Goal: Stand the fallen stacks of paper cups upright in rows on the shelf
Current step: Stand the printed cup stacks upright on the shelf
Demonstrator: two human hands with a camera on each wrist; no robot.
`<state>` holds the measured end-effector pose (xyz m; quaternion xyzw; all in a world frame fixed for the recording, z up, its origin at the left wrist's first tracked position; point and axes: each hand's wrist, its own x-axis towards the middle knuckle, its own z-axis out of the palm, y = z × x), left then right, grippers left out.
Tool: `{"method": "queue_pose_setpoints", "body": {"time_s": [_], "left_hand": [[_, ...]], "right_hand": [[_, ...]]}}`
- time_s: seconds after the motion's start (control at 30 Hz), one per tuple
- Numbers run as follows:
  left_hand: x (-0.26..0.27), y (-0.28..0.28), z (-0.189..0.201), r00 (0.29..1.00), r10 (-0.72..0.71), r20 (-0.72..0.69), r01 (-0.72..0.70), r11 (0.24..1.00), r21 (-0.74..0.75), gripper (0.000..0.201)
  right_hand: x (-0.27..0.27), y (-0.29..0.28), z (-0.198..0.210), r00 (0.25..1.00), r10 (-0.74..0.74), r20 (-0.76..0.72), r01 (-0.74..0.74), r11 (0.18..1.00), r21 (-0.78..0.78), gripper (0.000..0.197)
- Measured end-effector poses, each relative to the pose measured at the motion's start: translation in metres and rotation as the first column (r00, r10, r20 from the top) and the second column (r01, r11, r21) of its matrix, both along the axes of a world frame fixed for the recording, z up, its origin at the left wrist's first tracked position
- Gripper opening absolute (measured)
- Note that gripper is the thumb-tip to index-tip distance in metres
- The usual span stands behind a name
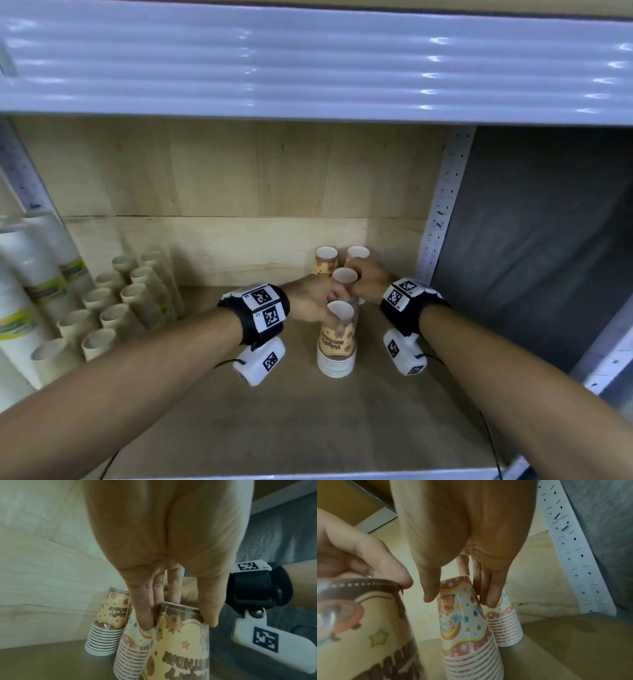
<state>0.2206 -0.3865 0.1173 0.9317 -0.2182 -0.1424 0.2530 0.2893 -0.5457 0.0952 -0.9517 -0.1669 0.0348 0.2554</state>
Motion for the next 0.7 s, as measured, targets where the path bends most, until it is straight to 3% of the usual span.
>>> {"method": "queue_pose_setpoints", "body": {"time_s": [0.17,0.33,0.6,0.7], "left_hand": [[-0.002,-0.001,-0.001,1.0,0.016,0.017,-0.016,1.0,-0.009,0.038],[0.0,-0.001,0.0,0.999,0.039,0.036,-0.039,0.999,-0.011,0.035],[0.027,0.012,0.002,0.979,0.188,0.08,-0.192,0.981,0.041,0.043],[0.041,0.015,0.001,0.963,0.252,0.096,-0.257,0.966,0.035,0.045]], "right_hand": [[0.003,0.0,-0.004,1.0,-0.023,-0.012,0.023,1.0,0.007,0.026],[0.003,-0.008,-0.004,0.998,-0.057,-0.028,0.057,0.998,0.021,0.022],[0.006,-0.03,0.001,0.991,-0.126,-0.052,0.127,0.992,0.023,0.061],[0.004,-0.035,0.004,0.992,-0.115,-0.052,0.118,0.992,0.048,0.052]]}}
